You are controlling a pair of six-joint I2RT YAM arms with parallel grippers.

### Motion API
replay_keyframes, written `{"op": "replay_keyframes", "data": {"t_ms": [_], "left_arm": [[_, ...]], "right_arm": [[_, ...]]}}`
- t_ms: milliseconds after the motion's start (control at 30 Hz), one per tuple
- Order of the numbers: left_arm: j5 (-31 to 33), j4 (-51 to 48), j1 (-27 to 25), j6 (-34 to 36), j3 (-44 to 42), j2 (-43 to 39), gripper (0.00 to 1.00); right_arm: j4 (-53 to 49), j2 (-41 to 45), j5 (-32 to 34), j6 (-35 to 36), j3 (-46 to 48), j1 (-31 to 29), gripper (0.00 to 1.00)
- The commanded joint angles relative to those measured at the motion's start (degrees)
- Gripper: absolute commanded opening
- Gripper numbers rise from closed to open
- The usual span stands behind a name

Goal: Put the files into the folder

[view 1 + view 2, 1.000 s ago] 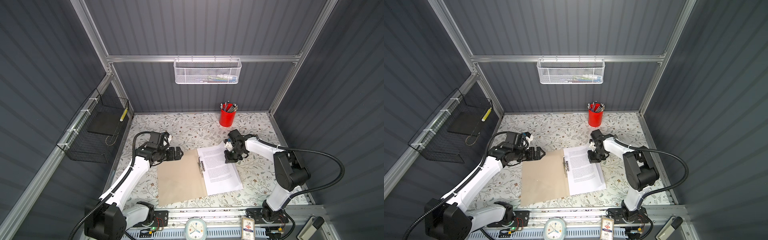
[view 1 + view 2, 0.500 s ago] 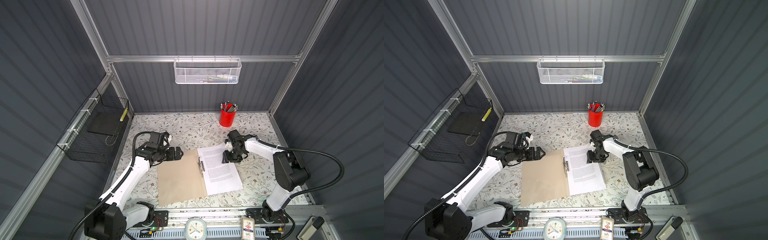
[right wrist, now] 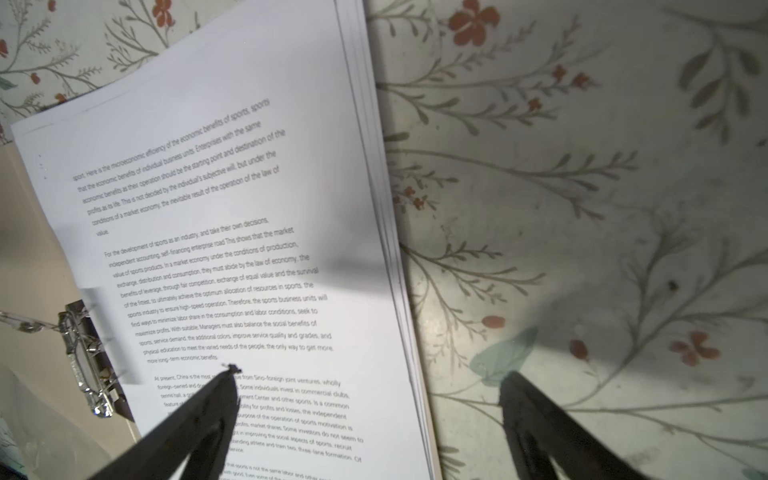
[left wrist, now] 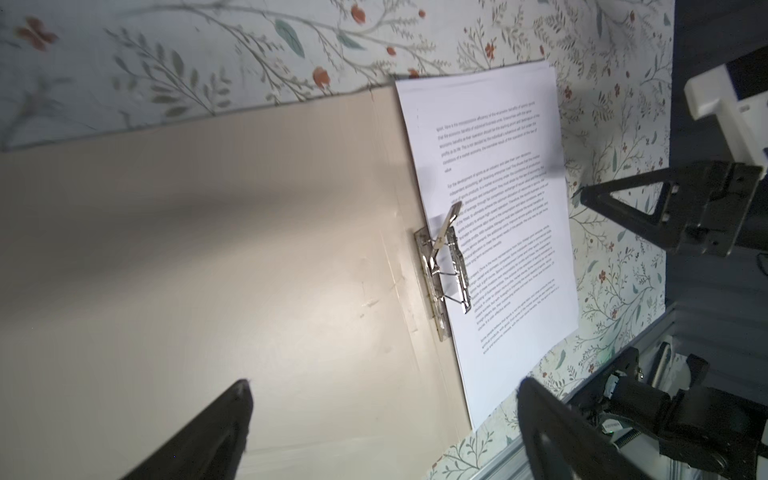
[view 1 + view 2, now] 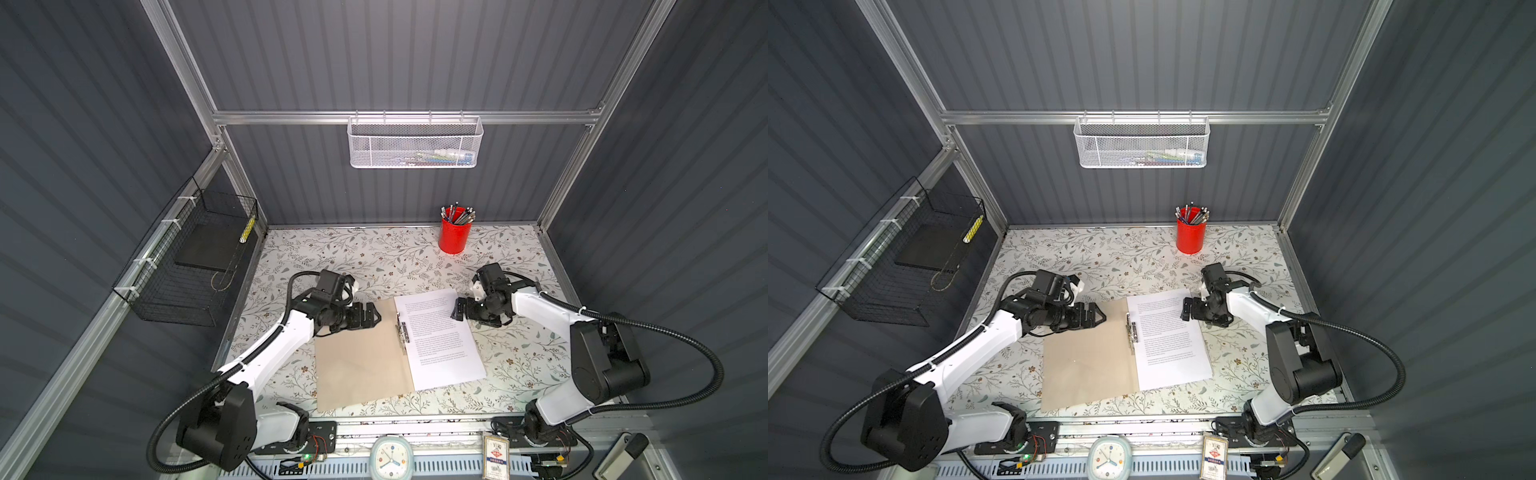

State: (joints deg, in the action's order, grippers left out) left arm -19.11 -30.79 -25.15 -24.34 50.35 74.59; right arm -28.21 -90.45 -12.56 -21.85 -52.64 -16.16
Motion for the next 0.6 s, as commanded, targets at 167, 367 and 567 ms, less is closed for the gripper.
{"op": "replay_keyframes", "data": {"t_ms": [167,367,567], "left_arm": [[-0.2,7.9,-8.61,-9.61,-2.18,8.99,0.68],[-0.22,11.33,-9.3,-13.21,-2.54,14.61,0.22],[-1.05,14.75,-9.47,-14.66,-1.91,19.18,0.17]], "right_arm": [[10.79,0.07,-6.12,-6.47,5.46,1.91,0.99],[14.33,0.0,-9.32,-10.22,7.53,2.58,0.99],[16.75,0.5,-10.55,-13.28,9.43,3.24,0.99]]}}
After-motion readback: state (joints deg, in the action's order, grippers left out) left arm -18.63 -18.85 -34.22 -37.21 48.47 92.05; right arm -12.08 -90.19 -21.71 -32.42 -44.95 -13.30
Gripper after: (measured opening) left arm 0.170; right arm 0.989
